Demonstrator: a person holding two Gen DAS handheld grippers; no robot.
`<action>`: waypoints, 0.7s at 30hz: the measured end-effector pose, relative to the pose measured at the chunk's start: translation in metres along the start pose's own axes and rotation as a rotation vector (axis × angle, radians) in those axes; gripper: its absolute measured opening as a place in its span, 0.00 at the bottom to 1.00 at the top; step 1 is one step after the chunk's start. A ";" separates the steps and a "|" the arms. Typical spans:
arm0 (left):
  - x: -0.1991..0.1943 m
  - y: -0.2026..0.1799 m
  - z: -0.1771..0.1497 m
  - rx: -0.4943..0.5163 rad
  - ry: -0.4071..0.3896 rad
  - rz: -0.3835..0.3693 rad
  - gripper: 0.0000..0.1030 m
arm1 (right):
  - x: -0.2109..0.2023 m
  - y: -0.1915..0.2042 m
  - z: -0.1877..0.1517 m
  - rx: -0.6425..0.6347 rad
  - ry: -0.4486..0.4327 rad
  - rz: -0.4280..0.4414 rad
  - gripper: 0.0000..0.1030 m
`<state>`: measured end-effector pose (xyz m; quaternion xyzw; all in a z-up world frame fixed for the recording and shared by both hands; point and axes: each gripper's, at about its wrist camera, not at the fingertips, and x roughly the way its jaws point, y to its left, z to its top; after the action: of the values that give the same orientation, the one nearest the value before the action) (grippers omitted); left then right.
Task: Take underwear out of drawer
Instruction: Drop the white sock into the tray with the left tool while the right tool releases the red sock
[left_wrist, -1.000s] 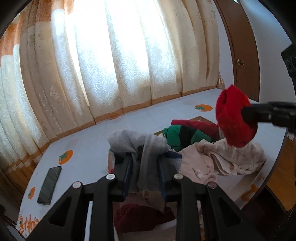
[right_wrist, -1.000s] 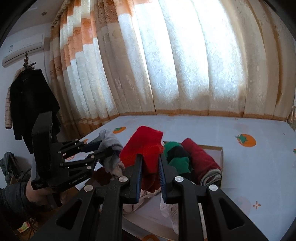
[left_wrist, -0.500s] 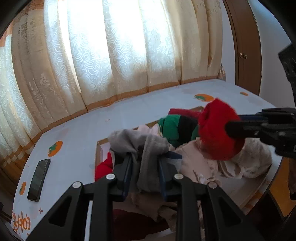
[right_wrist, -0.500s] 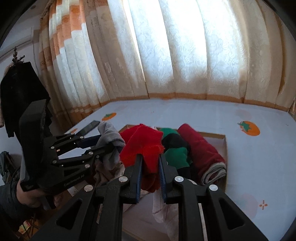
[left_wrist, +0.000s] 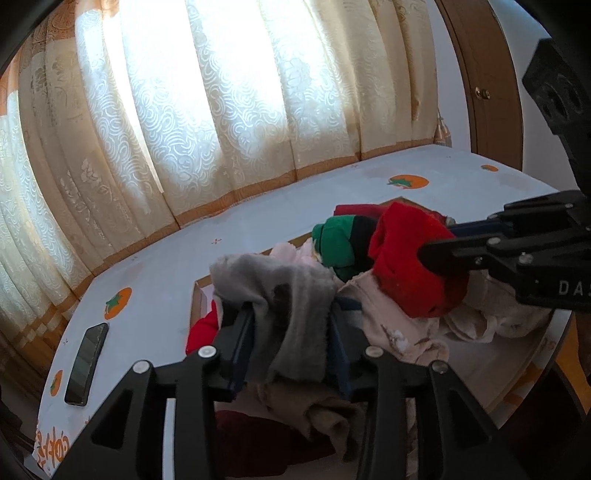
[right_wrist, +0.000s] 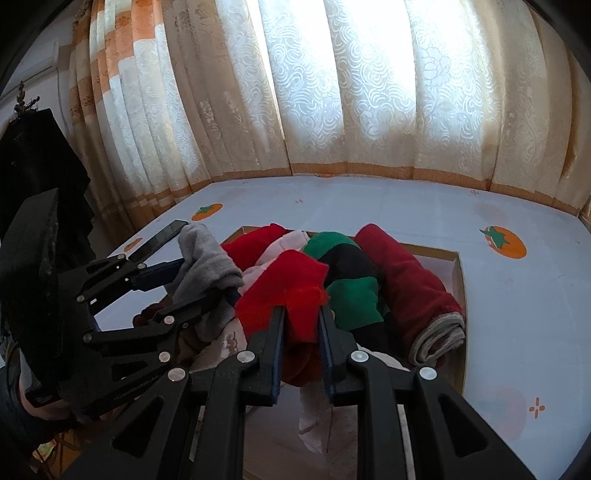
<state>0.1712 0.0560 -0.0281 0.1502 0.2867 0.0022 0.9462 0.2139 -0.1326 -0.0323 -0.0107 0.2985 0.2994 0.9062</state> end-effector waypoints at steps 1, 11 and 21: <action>0.000 -0.001 -0.001 0.004 -0.003 0.004 0.41 | 0.001 -0.001 0.000 0.002 0.004 0.002 0.20; -0.020 -0.007 -0.002 0.009 -0.064 0.020 0.73 | -0.007 0.004 0.000 -0.007 -0.017 -0.001 0.54; -0.071 -0.003 -0.005 -0.027 -0.155 0.007 0.92 | -0.055 0.025 -0.013 -0.058 -0.119 -0.052 0.65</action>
<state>0.1085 0.0486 0.0054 0.1383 0.2120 -0.0026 0.9674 0.1575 -0.1439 -0.0085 -0.0269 0.2351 0.2846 0.9290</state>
